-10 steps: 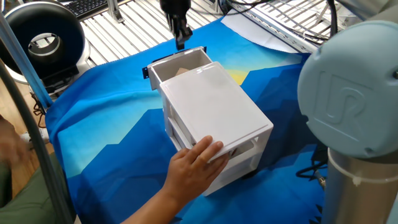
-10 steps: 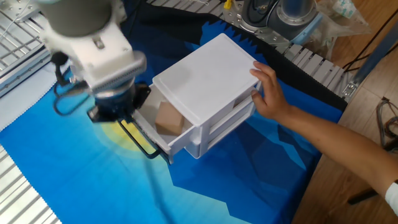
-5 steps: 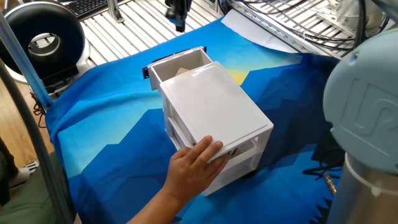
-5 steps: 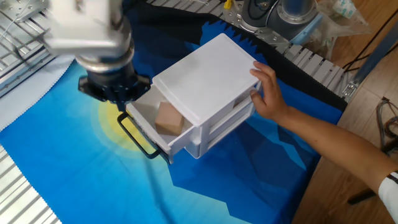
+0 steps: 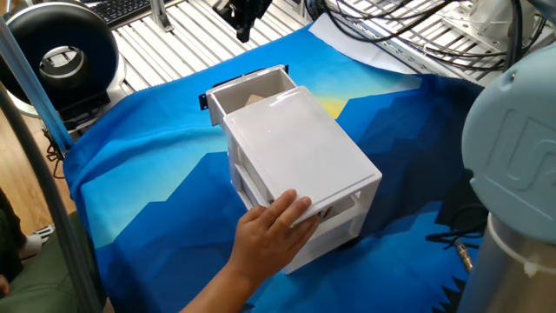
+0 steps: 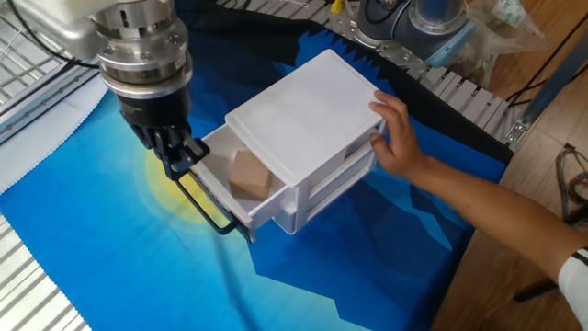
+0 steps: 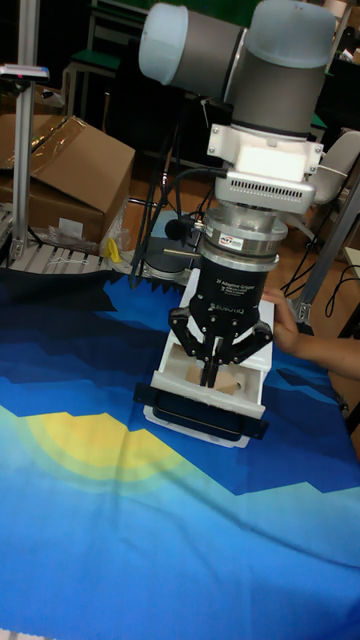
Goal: Take something out of a drawer
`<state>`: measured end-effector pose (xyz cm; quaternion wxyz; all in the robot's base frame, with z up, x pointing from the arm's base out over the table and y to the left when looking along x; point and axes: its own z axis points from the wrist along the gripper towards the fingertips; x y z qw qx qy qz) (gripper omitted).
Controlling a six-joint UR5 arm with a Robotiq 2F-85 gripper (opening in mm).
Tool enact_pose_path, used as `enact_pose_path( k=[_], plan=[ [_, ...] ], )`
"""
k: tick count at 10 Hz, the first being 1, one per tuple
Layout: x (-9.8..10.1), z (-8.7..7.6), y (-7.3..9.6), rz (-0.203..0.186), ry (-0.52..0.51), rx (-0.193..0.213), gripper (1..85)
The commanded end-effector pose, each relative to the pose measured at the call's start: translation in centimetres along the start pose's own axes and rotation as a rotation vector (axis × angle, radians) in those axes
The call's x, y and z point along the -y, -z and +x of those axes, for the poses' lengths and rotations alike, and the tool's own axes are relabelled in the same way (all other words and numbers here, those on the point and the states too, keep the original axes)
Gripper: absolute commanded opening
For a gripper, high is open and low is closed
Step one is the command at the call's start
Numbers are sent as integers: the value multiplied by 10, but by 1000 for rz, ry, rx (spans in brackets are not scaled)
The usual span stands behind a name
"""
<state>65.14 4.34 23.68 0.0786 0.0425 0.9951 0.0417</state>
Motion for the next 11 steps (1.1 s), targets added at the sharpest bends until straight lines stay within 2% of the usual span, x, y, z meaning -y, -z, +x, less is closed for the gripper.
enact_pose_path(
  k=[1, 2, 3, 5, 9, 10, 11],
  plan=[
    [-16, 3, -8, -31, -133, 22, 343],
    [-24, 3, -11, -75, -129, 41, 457],
    [-21, 10, -15, -60, -134, 35, 473],
    [-15, 19, -23, -16, -142, 21, 463],
    [-14, 20, -26, -7, -111, 12, 463],
    [-7, 23, -26, 12, -82, 1, 440],
    [0, 30, -22, 39, -50, -27, 407]
  ],
)
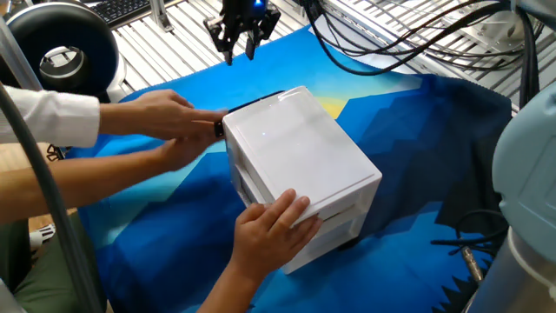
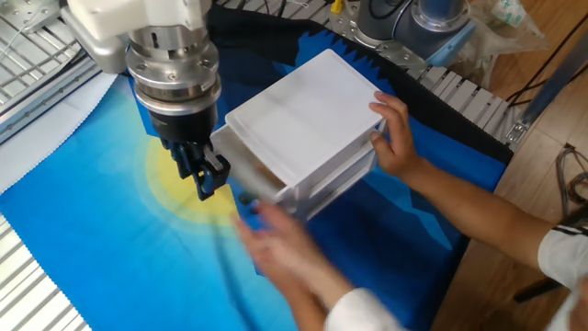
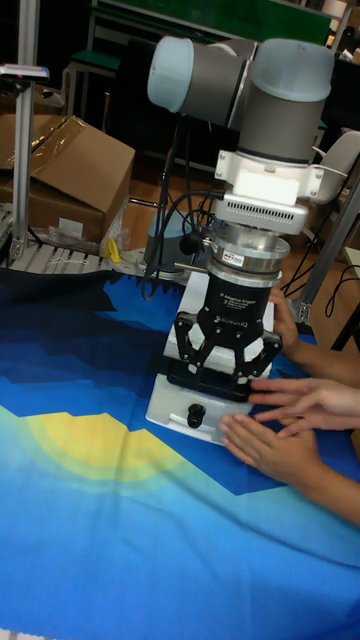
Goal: Take something out of a drawer
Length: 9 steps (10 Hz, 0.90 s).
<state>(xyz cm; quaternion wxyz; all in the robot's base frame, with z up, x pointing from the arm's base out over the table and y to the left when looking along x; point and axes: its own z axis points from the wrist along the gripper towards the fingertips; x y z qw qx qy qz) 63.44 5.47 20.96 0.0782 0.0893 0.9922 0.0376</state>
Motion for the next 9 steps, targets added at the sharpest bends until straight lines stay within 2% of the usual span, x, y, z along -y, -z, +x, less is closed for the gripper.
enact_pose_path(
  k=[1, 2, 3, 5, 8, 9],
  plan=[
    [17, 7, 6, 62, 64, -38, 287],
    [26, 1, 9, 100, 102, -31, 263],
    [25, -6, 10, 100, 110, -15, 187],
    [33, -8, 9, 125, 161, -18, 70],
    [25, -12, 5, 95, 340, -14, 50],
    [26, -9, 3, 95, 371, -35, 37]
  ],
)
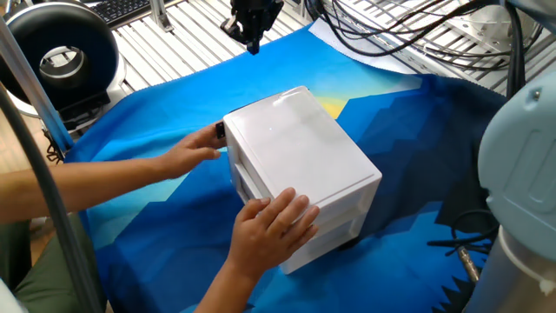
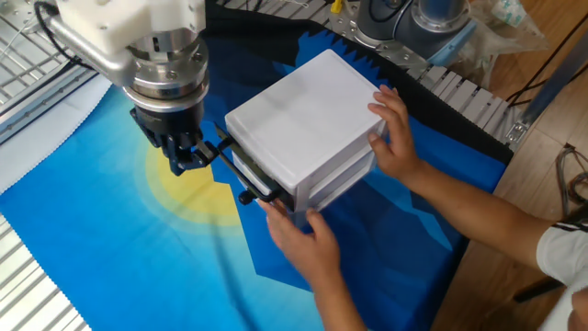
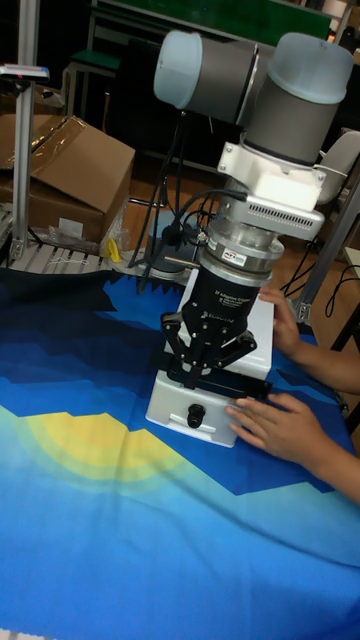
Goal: Take something out of a drawer
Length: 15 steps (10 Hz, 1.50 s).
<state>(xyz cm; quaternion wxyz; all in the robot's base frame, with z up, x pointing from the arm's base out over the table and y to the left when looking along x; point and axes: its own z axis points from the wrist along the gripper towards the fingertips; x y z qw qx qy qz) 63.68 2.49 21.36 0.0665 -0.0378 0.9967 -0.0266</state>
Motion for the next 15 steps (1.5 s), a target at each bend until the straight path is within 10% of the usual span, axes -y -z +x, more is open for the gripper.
enact_pose_path(
  k=[1, 7, 15],
  plan=[
    [-3, 8, -3, -16, 112, -51, 23],
    [-7, 52, -3, -13, 327, -229, 10],
    [-69, 95, -15, -308, 864, -228, 10]
  ],
)
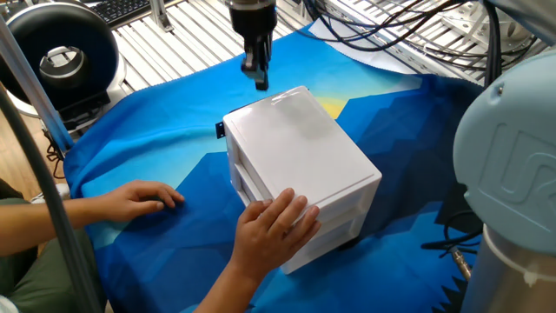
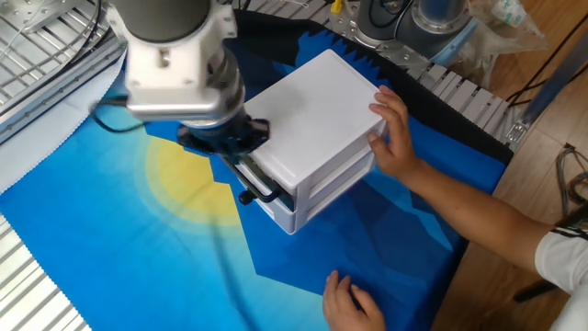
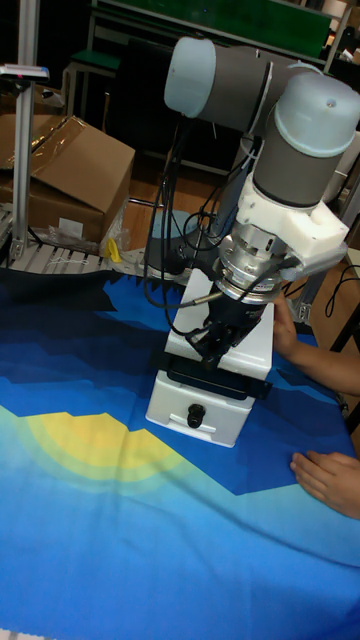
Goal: Take something out of a drawer
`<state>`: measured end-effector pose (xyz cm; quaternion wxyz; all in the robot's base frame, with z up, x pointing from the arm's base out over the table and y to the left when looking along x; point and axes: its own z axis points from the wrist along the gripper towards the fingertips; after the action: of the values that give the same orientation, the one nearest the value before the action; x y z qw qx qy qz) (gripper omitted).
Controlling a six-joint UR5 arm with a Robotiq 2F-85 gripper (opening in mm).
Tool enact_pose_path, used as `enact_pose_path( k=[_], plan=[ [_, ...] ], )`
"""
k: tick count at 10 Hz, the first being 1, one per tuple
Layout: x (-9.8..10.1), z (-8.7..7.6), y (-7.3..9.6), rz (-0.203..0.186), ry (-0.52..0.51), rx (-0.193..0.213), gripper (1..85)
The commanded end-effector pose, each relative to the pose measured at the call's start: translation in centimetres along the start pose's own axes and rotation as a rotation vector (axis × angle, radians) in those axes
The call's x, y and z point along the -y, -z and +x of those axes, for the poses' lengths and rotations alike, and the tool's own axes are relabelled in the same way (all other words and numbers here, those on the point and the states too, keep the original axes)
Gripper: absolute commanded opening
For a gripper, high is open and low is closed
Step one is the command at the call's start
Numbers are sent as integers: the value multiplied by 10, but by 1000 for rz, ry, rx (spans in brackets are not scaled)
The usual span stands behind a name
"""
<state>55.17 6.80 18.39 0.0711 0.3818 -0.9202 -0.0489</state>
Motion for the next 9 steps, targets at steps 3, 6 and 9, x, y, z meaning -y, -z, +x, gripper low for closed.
enact_pose_path(
  k=[3, 6, 9],
  plan=[
    [8, 2, -9, -9, 373, -7, 10],
    [13, 3, -8, -9, 422, -7, 10],
    [9, 5, -10, -24, 449, -9, 10]
  ],
)
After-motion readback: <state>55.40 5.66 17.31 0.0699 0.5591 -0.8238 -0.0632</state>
